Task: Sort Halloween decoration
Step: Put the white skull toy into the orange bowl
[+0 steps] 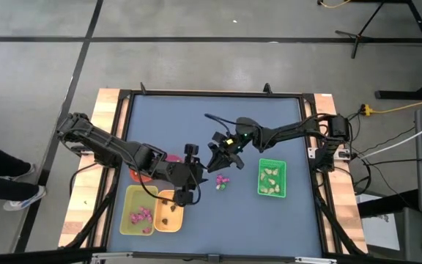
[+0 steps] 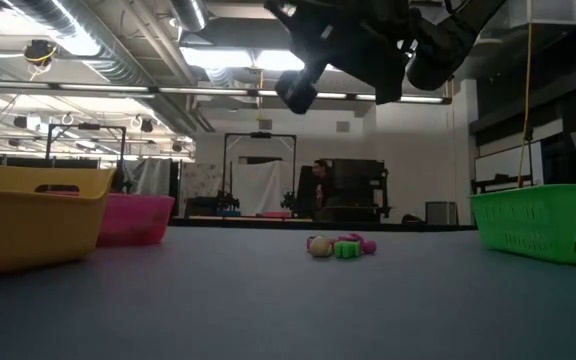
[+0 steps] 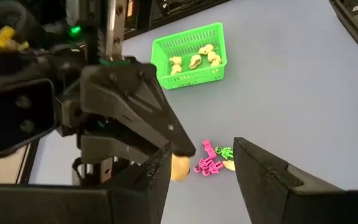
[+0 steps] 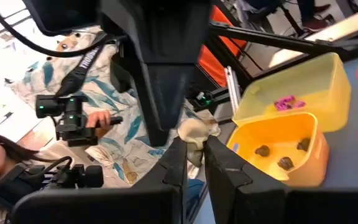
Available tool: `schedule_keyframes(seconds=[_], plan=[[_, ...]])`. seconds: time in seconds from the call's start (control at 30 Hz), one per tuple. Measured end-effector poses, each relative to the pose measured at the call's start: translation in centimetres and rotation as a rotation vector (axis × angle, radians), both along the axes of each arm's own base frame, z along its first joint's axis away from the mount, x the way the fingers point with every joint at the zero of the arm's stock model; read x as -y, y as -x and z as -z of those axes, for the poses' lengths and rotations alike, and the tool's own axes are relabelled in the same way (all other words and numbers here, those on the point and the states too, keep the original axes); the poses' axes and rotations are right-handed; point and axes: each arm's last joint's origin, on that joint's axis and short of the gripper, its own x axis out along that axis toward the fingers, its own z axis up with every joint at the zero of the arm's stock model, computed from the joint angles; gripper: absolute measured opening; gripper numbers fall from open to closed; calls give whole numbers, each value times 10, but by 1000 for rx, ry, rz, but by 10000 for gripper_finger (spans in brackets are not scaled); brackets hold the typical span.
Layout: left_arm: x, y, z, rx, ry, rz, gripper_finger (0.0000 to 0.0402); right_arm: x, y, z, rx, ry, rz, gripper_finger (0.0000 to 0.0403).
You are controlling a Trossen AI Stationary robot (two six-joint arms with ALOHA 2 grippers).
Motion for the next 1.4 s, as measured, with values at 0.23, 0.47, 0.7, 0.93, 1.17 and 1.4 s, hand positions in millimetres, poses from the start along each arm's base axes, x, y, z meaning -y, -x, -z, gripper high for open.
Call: schedule_keyframes(seconds=[0.23,0.47,0.7,0.93,1.17,1.4], plan=[[0,0,-1,7,1,-2,156,0,0,-4,41,-1,-7,37],[-1,-1,-1,10,-3,-11,156,0,0,-5,52,3,-10,37],[-7,-5,-3,36,7,-32,156,0,0,-5,50,3,-8,37],[-11,-6,-3,26,34,-16,156,0,0,-5,48,2,-8,37],[-11,-6,-2,16,34,-9,156,0,0,-5,52,2,-8,37],[-12,-6,-2,15,34,-13,156,-1,1,-8,88,6,-27,37]])
